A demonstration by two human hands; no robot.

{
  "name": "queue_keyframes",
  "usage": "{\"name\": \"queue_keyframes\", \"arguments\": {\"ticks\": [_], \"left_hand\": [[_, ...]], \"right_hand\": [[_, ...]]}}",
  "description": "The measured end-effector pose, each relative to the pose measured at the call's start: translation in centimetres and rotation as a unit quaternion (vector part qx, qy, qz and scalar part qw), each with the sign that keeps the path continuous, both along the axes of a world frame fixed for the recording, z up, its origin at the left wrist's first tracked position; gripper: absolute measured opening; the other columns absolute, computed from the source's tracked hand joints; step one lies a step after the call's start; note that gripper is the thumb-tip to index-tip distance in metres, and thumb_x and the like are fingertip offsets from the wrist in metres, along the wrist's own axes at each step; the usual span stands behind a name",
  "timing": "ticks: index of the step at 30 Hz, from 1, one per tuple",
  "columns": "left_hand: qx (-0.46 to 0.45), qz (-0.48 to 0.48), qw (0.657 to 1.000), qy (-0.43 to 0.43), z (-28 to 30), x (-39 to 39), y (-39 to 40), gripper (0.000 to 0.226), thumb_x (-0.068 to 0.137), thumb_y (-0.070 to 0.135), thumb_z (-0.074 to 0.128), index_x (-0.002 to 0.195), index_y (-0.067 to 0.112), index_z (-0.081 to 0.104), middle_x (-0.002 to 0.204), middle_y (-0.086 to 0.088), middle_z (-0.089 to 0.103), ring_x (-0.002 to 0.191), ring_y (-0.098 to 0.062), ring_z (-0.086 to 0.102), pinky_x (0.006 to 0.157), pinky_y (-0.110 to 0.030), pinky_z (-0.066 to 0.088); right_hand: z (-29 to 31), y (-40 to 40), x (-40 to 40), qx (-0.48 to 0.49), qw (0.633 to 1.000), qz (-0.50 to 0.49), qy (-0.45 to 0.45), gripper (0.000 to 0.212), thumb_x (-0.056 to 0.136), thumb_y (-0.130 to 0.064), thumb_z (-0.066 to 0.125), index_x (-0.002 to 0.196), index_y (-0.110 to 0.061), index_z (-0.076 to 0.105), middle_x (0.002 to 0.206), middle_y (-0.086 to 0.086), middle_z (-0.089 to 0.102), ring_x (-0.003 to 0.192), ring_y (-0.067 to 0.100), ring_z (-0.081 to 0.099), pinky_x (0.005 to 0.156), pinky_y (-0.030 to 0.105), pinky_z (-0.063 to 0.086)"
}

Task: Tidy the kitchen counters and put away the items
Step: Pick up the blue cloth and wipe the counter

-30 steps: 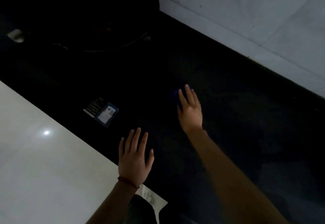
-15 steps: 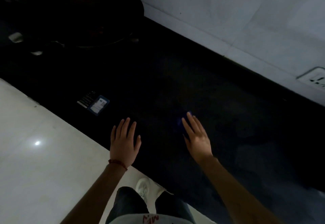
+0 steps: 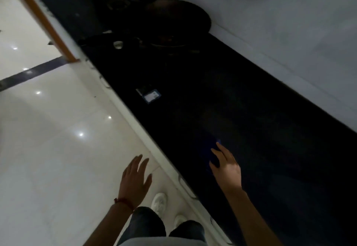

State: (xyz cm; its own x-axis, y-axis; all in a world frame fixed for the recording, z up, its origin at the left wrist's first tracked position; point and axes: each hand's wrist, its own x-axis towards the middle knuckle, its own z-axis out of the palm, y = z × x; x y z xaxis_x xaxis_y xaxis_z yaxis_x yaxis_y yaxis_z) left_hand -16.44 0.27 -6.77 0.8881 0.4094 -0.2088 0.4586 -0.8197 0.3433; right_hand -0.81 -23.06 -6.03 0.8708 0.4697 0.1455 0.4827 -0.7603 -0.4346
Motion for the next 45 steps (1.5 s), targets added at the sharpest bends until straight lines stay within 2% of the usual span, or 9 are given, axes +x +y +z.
{"name": "queue_keyframes", "arguments": {"ticks": [5,11,17,22,26,33,37,42,45], "left_hand": [[-0.028,0.146,0.989,0.009,-0.3,-9.2,3.5,0.075,0.076,0.056,0.02,0.129,0.012,0.049,0.138,-0.015,0.049,0.127,-0.033,0.046,0.099,-0.045,0.044],[-0.026,0.295,0.955,0.021,-1.2,-19.2,8.6,0.051,0.083,0.039,0.049,0.126,0.011,0.052,0.13,-0.015,0.056,0.121,-0.031,0.052,0.094,-0.044,0.047],[-0.098,0.408,0.907,0.047,-3.8,-26.9,14.9,0.053,0.087,0.039,0.047,0.132,0.01,0.045,0.136,-0.01,0.051,0.128,-0.026,0.045,0.103,-0.038,0.039],[-0.202,0.48,0.85,0.077,-5.3,-30.4,21.0,0.044,0.092,0.031,0.045,0.133,0.013,0.042,0.138,-0.008,0.046,0.129,-0.023,0.041,0.107,-0.034,0.035],[-0.257,0.495,0.826,0.087,-5.5,-29.7,27.3,0.039,0.092,0.028,0.047,0.126,0.009,0.049,0.131,-0.012,0.053,0.12,-0.024,0.05,0.102,-0.03,0.038],[-0.301,0.492,0.815,0.053,-5.2,-22.2,42.3,0.036,0.093,0.024,0.047,0.121,0.003,0.055,0.131,-0.012,0.056,0.119,-0.024,0.053,0.099,-0.025,0.037],[-0.372,0.57,0.732,-0.037,-5.2,-18.5,50.8,0.044,0.08,0.032,0.056,0.106,-0.002,0.062,0.112,-0.023,0.065,0.092,-0.027,0.06,0.086,-0.033,0.047],[-0.367,0.6,0.711,-0.013,-6.0,-16.8,57.9,0.028,0.091,0.017,0.05,0.104,-0.004,0.062,0.102,-0.023,0.067,0.085,-0.024,0.058,0.081,-0.035,0.049],[-0.388,0.632,0.671,-0.003,-6.1,-16.5,61.7,0.029,0.091,0.018,0.048,0.107,-0.003,0.06,0.093,-0.015,0.063,0.084,-0.025,0.056,0.062,-0.026,0.043]], "right_hand": [[0.4,7.3,-3.8,0.061,0.984,0.159,-0.051,0.04,0.067,-0.016,0.071,0.107,-0.013,0.066,0.121,0.008,0.064,0.109,0.013,0.058,0.1,0.027,0.04],[-1.4,18.5,-9.8,0.08,0.953,0.287,0.047,0.042,0.066,-0.013,0.077,0.106,-0.012,0.066,0.118,0.007,0.066,0.104,0.019,0.065,0.085,0.028,0.054],[-6.5,26.5,-10.8,-0.032,0.925,0.262,0.274,0.035,0.087,-0.026,0.059,0.121,-0.017,0.059,0.129,0.004,0.058,0.113,0.02,0.058,0.095,0.038,0.05],[-6.8,32.9,-11.0,-0.04,0.919,0.191,0.343,0.044,0.079,-0.051,0.059,0.113,-0.024,0.062,0.111,0.001,0.068,0.092,0.014,0.062,0.08,0.027,0.05],[-6.4,37.7,-10.7,-0.024,0.904,0.168,0.391,0.055,0.06,-0.082,0.05,0.099,-0.047,0.065,0.103,-0.023,0.064,0.093,0.001,0.061,0.087,0.029,0.049],[-6.1,46.4,-7.6,-0.076,0.916,0.122,0.374,0.031,0.082,-0.049,0.058,0.107,-0.032,0.066,0.101,-0.019,0.061,0.088,0.009,0.062,0.074,0.022,0.046],[-7.1,53.0,-4.3,-0.089,0.914,0.111,0.38,0.026,0.085,-0.043,0.059,0.096,-0.023,0.071,0.089,-0.008,0.069,0.073,0.007,0.064,0.059,0.022,0.049],[-7.2,63.6,-0.1,-0.126,0.918,0.138,0.35,0.017,0.088,-0.02,0.059,0.073,-0.013,0.062,0.067,0.001,0.065,0.054,0.009,0.055,0.048,0.024,0.044],[-6.7,70.5,1.8,-0.13,0.92,0.168,0.328,0.007,0.085,-0.012,0.061,0.078,-0.012,0.062,0.069,-0.001,0.059,0.058,0.012,0.053,0.046,0.019,0.036]]}}
